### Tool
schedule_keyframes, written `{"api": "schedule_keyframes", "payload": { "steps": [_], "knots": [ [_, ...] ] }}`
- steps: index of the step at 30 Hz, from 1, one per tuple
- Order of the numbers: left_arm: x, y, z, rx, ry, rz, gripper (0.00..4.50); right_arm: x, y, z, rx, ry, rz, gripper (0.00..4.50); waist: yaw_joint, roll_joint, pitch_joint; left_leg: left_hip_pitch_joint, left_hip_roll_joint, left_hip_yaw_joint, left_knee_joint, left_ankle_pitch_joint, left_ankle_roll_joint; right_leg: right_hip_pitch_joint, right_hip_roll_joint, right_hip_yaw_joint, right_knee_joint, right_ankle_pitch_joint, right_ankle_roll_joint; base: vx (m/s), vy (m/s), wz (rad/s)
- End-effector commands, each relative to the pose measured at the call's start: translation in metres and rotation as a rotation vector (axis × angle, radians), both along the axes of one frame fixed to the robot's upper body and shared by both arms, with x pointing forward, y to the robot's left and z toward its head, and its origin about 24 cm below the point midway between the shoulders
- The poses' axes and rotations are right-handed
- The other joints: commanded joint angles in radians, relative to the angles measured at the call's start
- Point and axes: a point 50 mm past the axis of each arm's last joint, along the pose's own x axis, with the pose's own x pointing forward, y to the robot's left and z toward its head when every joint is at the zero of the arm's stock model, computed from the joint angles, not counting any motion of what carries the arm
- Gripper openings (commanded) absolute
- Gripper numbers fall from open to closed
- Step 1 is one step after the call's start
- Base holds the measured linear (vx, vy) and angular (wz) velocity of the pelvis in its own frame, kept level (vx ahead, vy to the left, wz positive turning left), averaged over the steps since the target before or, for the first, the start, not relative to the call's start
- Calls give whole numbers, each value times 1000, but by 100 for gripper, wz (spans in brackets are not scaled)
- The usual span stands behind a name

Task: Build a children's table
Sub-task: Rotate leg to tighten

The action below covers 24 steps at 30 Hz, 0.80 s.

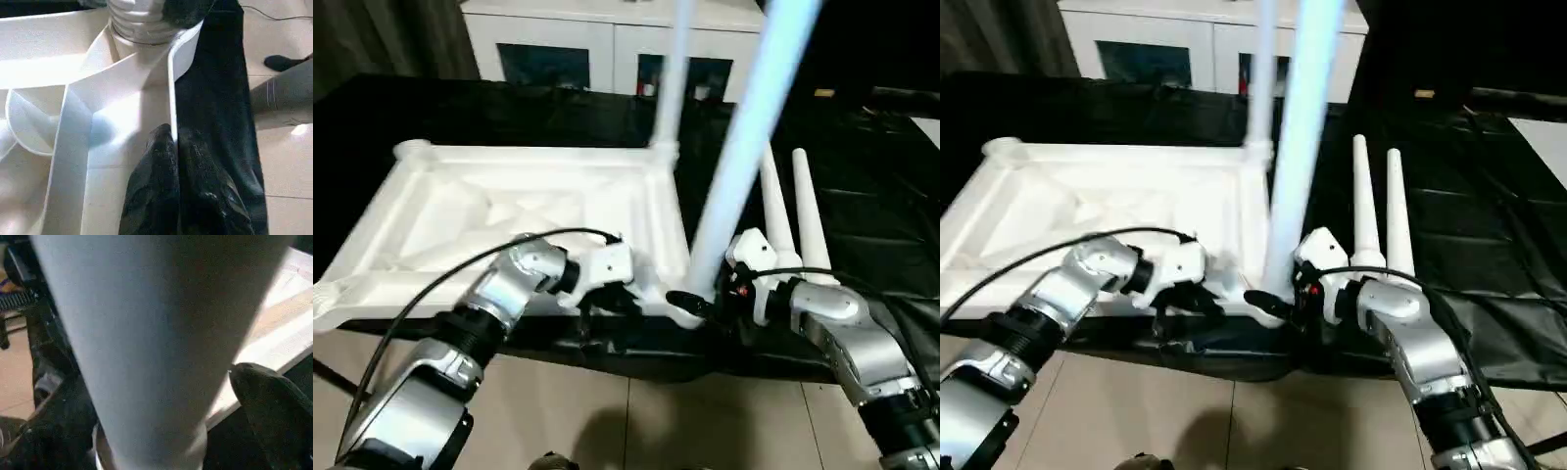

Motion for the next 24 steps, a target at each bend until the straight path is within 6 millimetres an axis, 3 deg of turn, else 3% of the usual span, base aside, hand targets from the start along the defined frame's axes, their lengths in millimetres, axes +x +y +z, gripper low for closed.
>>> {"api": "schedule_keyframes", "payload": {
  "steps": [1, 7, 20, 24],
  "knots": [
    [-2, -6, 5, 7, -29, -54, 0, 0, 0, 1, -30, 12, 53, 440, -5, -12, -64, 32, 39, -15, -73, -384, 6, 34, -50, 35, -68, -360, -196, 0, 0, 0],
    [-1, -3, 6, 18, -38, -44, 0, -2, -2, -3, -73, 28, 91, 407, -6, -11, -63, 28, 38, -20, -74, -380, 0, 33, -52, 34, -72, -408, -169, 0, 0, 0],
    [-2, -2, 5, 25, -43, -37, 0, -3, 1, -4, -33, 35, 89, 284, -6, -9, -67, 26, 38, -17, -71, -347, 12, 37, -48, 34, -64, -338, -192, 0, 0, 0],
    [-3, -2, 5, 30, -42, -35, 0, -4, 2, -6, -22, 45, 90, 275, -6, -9, -67, 26, 38, -18, -72, -353, 9, 36, -49, 34, -65, -351, -190, 0, 0, 0]
  ]
}}
